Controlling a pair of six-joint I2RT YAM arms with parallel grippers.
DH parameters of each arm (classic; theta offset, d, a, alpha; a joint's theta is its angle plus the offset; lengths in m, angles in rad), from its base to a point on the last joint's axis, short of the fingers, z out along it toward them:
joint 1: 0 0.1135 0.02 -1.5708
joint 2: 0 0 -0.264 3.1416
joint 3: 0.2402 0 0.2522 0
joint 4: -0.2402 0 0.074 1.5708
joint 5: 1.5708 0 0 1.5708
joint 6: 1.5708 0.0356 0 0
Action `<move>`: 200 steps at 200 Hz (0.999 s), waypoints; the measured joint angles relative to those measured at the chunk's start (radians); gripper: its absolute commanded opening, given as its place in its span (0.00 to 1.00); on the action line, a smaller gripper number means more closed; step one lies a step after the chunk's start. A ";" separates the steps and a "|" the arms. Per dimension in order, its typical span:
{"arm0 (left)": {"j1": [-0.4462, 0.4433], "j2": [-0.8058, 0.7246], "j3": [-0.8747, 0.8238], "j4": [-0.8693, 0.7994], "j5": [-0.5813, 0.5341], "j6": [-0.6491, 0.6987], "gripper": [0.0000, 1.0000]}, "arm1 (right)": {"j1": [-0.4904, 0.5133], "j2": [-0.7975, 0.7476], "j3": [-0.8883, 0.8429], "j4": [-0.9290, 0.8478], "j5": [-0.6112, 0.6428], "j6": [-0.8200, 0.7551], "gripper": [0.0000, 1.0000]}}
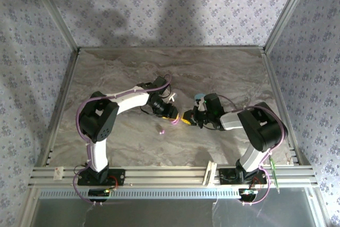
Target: Insert the wireless bluetooth earbuds into the charging case
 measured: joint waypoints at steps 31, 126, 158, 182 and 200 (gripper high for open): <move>0.005 0.000 -0.001 0.005 0.018 -0.008 0.37 | -0.010 -0.065 0.000 -0.026 0.005 -0.014 0.00; 0.022 -0.018 -0.036 0.091 0.108 -0.054 0.37 | -0.011 -0.053 0.000 -0.011 -0.008 -0.010 0.00; 0.024 -0.019 -0.043 0.135 0.145 -0.078 0.37 | -0.011 -0.016 0.000 0.017 -0.015 0.000 0.00; 0.024 -0.019 -0.052 0.163 0.164 -0.093 0.38 | -0.011 -0.001 0.000 0.039 -0.021 0.009 0.00; 0.026 -0.019 -0.055 0.177 0.174 -0.103 0.42 | -0.011 0.010 0.000 0.055 -0.026 0.014 0.00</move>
